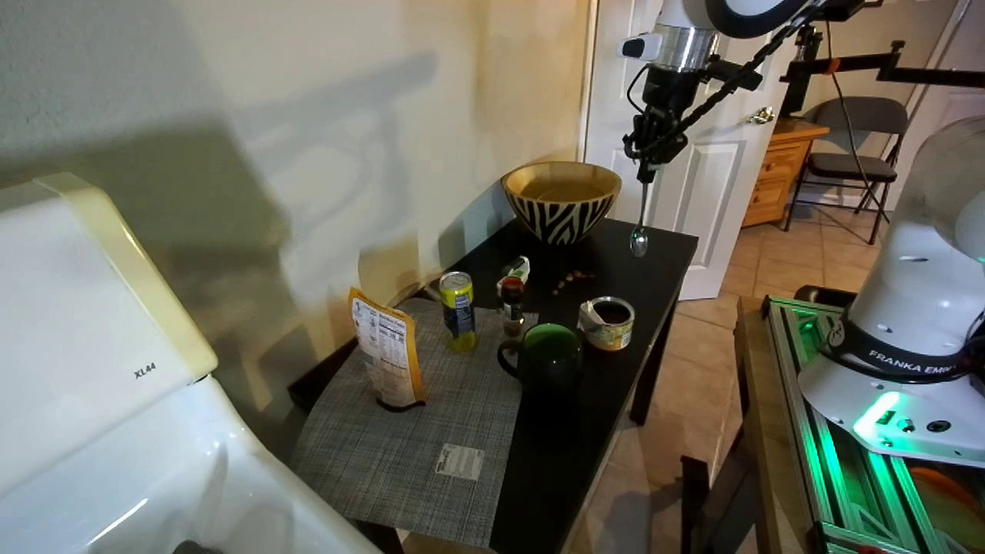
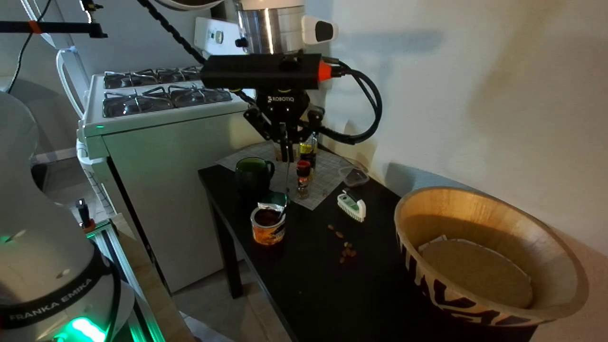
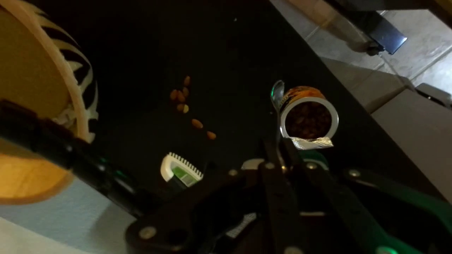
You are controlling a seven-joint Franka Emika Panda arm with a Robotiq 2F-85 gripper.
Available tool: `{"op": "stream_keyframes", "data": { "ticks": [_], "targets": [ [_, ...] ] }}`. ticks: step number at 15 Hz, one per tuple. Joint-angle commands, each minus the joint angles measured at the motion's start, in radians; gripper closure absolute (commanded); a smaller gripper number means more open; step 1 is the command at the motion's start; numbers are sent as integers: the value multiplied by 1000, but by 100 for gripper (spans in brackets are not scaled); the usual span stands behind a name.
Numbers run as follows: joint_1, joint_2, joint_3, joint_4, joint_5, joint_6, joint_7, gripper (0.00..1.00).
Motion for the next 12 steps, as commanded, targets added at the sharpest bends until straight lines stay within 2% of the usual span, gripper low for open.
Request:
{"op": "stream_keyframes", "data": {
  "ticks": [1, 5, 8, 9, 10, 12],
  "targets": [
    [8, 46, -24, -15, -1, 14, 94, 98],
    [55, 112, -77, -15, 83, 28, 74, 98],
    [99, 133, -117, -7, 203, 38, 36, 98],
    [108, 126, -127, -6, 215, 21, -10, 98],
    [77, 129, -95, -5, 170, 21, 39, 92],
    [89, 131, -104, -4, 194, 20, 14, 92]
  ]
}}
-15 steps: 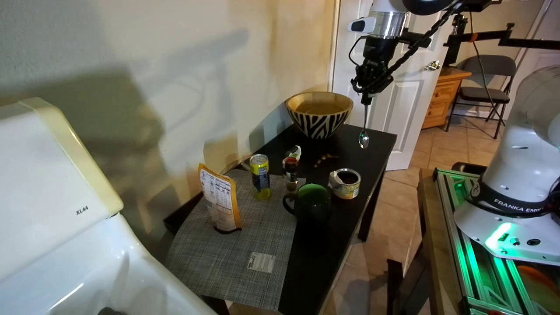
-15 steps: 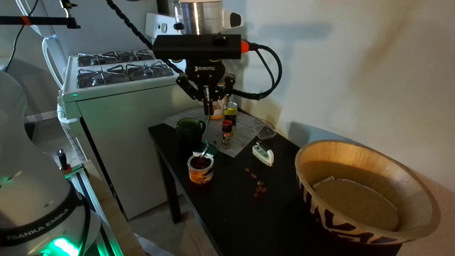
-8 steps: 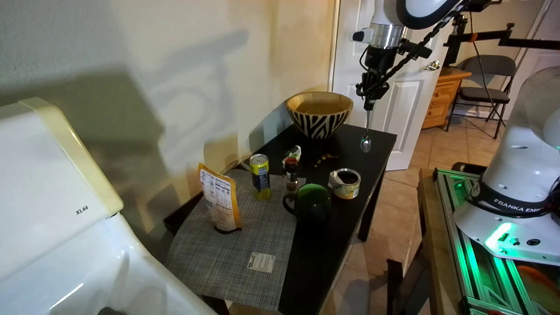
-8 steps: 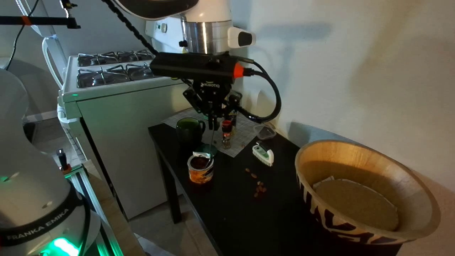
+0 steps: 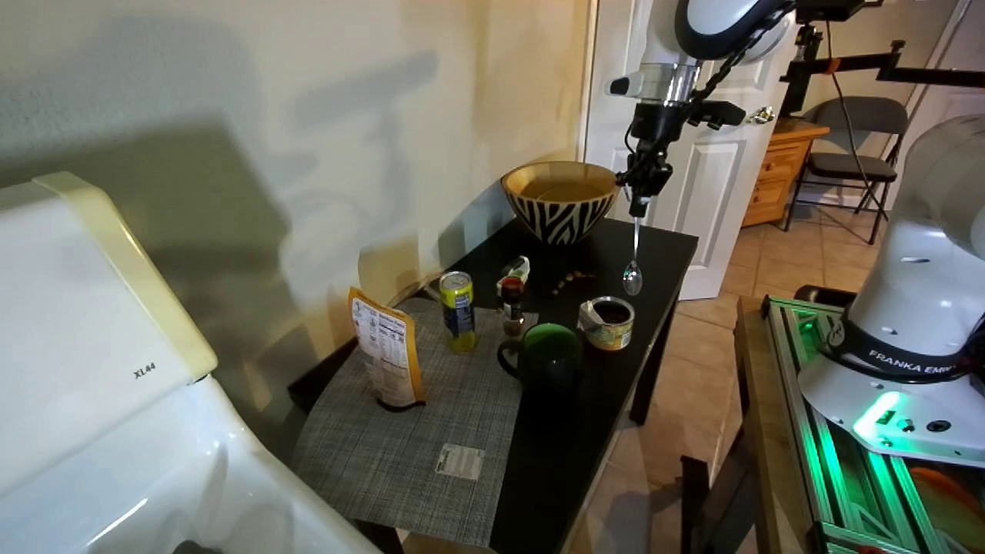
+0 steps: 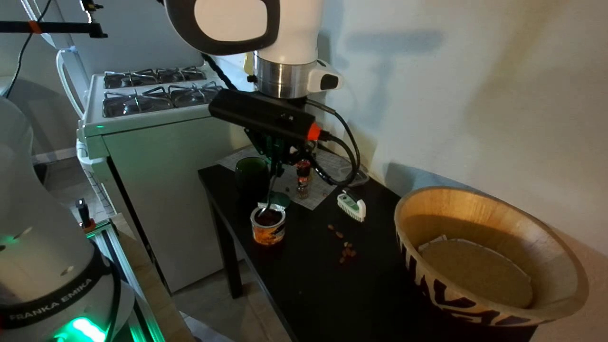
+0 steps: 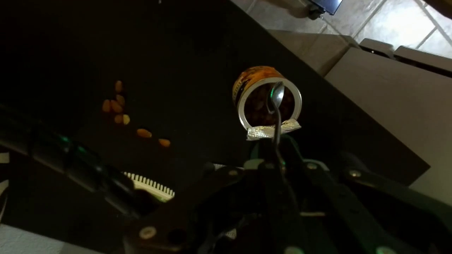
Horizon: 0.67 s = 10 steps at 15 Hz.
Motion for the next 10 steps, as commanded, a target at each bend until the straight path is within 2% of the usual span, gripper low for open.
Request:
{"op": "stream_keyframes", "data": {
  "ticks": [1, 6, 10],
  "targets": [
    [-3, 0, 3, 1, 5, -2, -4, 98],
    [4, 50, 50, -20, 13, 123, 136, 98],
    [21, 102, 83, -20, 4, 163, 212, 98]
  ]
}}
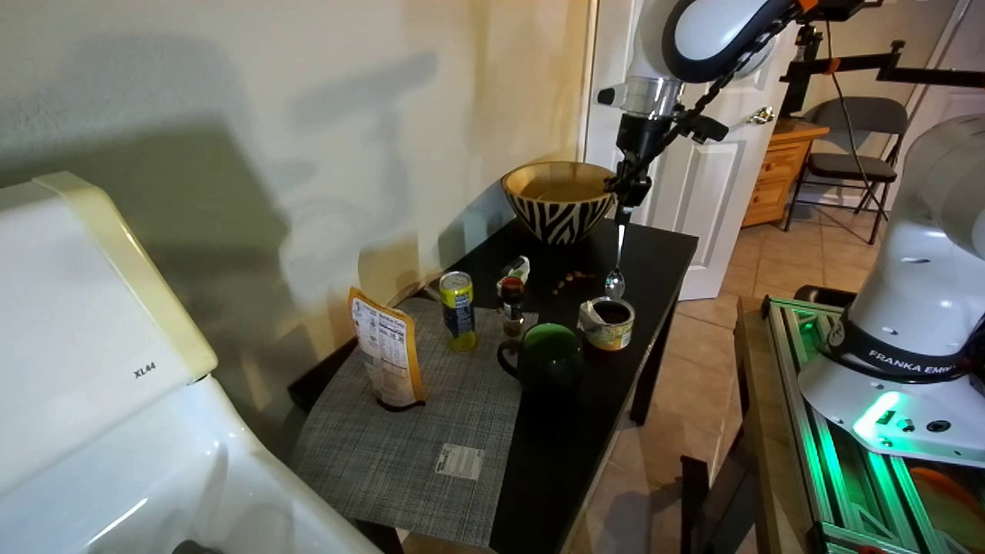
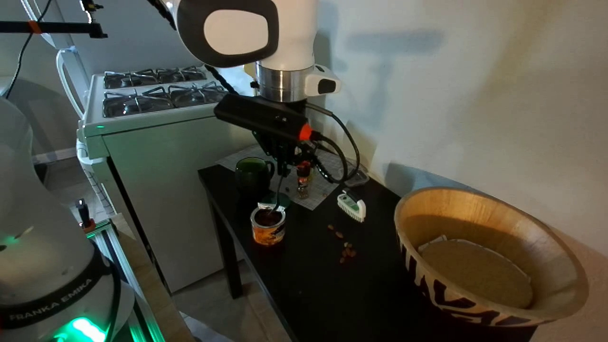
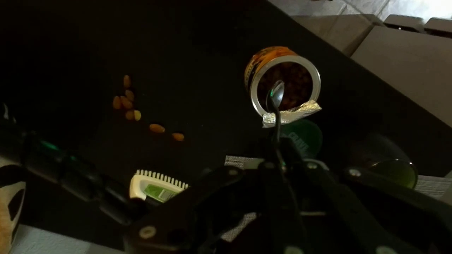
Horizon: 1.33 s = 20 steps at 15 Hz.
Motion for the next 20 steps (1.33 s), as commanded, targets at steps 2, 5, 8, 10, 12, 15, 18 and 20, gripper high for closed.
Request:
{"op": "stream_keyframes", "data": {
  "ticks": [2, 5, 8, 10, 12, 15, 18, 20],
  "targets": [
    [14, 63, 35, -6, -2, 62, 95, 98],
    [-2, 104, 68, -6, -49, 113, 177, 98],
    [-17, 138, 91, -9, -104, 184, 273, 98],
    [-25, 155, 99, -9, -125, 244, 332, 98],
    [-31, 174, 102, -4, -137, 295, 376, 98],
    [-41, 189, 112, 5, -170, 296, 406, 98],
    [-50, 204, 128, 6, -230, 273, 417, 98],
    [-46, 215, 135, 5, -254, 277, 413, 98]
  ]
}}
